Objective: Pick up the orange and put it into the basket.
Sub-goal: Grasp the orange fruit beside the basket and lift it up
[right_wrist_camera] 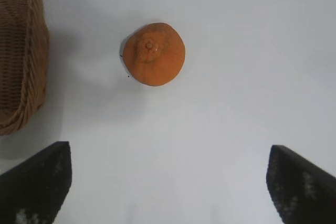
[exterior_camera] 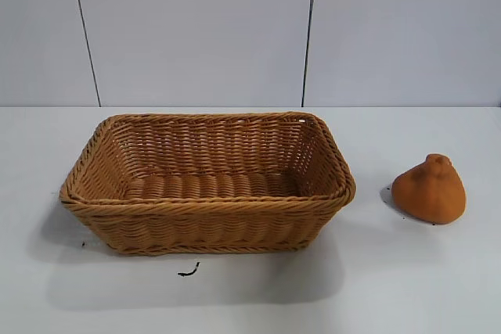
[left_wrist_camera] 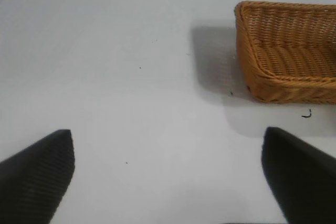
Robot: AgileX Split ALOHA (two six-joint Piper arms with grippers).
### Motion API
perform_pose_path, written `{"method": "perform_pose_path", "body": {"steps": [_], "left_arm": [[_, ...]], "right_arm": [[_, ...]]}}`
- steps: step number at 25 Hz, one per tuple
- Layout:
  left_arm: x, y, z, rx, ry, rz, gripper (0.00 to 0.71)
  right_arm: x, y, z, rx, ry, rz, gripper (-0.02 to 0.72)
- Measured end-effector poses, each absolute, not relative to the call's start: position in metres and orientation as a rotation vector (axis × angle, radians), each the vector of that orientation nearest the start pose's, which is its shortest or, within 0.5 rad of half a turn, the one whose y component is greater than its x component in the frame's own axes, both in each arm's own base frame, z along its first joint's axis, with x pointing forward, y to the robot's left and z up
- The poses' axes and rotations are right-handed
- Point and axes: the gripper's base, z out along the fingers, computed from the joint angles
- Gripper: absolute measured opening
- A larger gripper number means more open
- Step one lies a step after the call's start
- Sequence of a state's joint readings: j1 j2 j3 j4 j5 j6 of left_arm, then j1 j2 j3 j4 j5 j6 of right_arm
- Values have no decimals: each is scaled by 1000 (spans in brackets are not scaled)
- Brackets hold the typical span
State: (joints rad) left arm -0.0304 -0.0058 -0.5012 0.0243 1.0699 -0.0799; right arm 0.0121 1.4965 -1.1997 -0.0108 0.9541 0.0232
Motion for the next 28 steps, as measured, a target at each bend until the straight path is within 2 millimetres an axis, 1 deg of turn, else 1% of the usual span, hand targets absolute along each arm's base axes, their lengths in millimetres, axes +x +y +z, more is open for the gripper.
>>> {"method": "perform_pose_path", "body": {"steps": [2,3,6,9,12,14,17,19,21,22,24,25,27,28], "left_arm": [[-6,2,277,-52,2046,-40,695],[-6,2,277,-52,2046,-40,695],[-6,2,277,-52,2046,-40,695],[-6,2,277,-52,2046,-40,695],[-6,2,277,-52,2046,-40,695],[-6,2,277,-52,2046,-40,695],[-6,2,277,-52,2046,-40,695],[-6,2,277,-52,2046,-40,695],[-6,2,277,-52,2046,-40,695],[-6,2,277,-52,2046,-40,695],[-6,2,277,-52,2046,-40,695],[-6,2,277,-52,2046,-40,695],[-6,2,277,-52,2046,-40,695],[-6,2,277,-52,2046,-40,695]], "right_arm": [[321,4,283,7,2762,8,694],[340,5,269,4,2798,23,694],[361,7,246,9,2847,53,694],[377,10,221,26,2891,95,694],[387,12,191,41,2947,125,694],[391,12,171,48,2995,127,694],[394,12,146,54,3048,127,694],[395,12,135,56,3071,127,694],[396,12,129,58,3080,126,669],[396,12,128,58,3078,126,631],[396,12,127,62,3079,126,508],[396,12,127,61,3079,126,408],[396,12,128,60,3082,128,162],[395,12,130,58,3080,129,82]]}}
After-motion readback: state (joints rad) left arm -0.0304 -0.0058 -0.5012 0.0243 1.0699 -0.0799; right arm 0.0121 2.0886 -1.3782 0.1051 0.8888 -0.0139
